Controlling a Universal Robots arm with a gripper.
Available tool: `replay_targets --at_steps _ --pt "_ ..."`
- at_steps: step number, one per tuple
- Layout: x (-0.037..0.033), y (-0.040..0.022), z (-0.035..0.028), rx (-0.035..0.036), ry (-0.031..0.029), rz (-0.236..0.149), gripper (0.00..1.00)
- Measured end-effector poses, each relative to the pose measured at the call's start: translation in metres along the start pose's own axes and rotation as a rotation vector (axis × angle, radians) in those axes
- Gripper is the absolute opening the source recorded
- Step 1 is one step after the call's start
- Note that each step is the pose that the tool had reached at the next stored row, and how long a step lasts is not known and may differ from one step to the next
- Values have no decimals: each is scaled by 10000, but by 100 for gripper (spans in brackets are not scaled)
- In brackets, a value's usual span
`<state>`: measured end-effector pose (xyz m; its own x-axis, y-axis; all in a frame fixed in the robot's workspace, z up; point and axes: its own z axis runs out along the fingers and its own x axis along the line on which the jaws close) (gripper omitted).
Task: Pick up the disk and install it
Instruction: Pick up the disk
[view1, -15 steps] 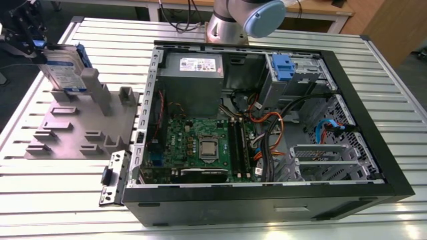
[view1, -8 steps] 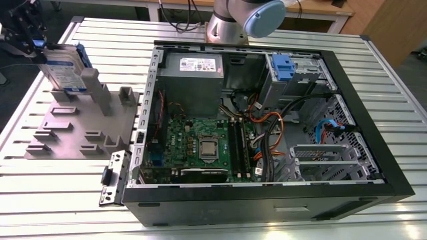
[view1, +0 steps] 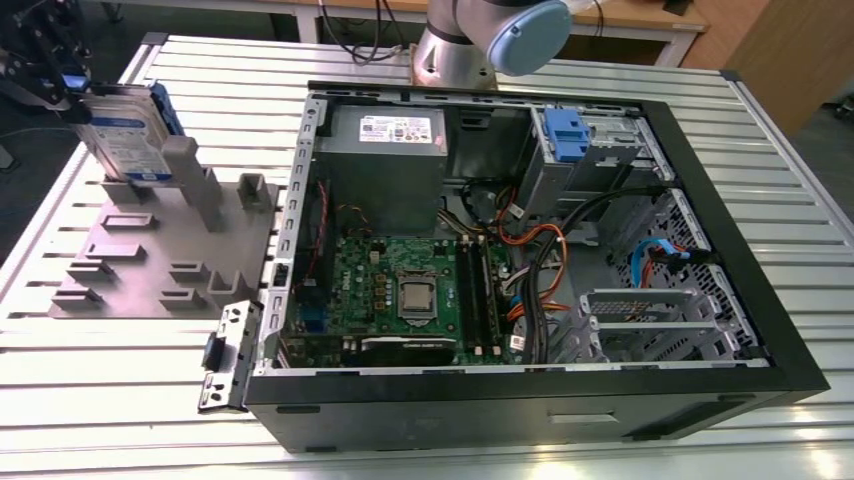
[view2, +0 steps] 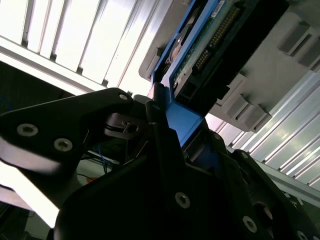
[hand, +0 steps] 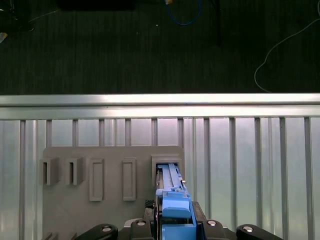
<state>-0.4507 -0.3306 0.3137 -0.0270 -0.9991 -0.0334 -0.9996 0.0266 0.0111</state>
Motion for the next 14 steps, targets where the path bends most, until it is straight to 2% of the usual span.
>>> replay_targets --at_steps 14 --pt "-1 1 -45 0 0 0 37"
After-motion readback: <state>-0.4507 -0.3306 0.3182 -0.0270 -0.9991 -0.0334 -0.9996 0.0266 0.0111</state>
